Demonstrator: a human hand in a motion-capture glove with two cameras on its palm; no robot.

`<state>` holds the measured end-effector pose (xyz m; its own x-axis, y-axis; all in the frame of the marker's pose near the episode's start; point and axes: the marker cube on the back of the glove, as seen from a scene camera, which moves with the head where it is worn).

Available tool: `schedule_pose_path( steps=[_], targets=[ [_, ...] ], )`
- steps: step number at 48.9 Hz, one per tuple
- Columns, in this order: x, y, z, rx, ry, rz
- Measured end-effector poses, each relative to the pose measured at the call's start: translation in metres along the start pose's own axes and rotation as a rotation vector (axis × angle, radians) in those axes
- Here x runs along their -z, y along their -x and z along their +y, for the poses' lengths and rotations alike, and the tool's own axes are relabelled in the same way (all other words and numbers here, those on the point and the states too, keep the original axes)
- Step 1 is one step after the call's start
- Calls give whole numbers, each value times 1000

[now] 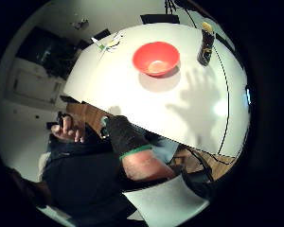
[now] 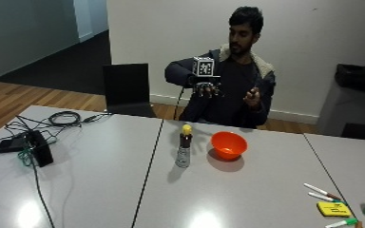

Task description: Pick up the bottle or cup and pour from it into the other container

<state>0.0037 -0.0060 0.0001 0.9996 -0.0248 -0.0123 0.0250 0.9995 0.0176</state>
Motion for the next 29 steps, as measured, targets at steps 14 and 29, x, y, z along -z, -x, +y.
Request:
schedule_pose_path(
  steps=[14, 29],
  targets=[
    [-1, -10, -11, -20, -14, 7],
    [-27, -88, -77, -332, -392, -93]
  ],
)
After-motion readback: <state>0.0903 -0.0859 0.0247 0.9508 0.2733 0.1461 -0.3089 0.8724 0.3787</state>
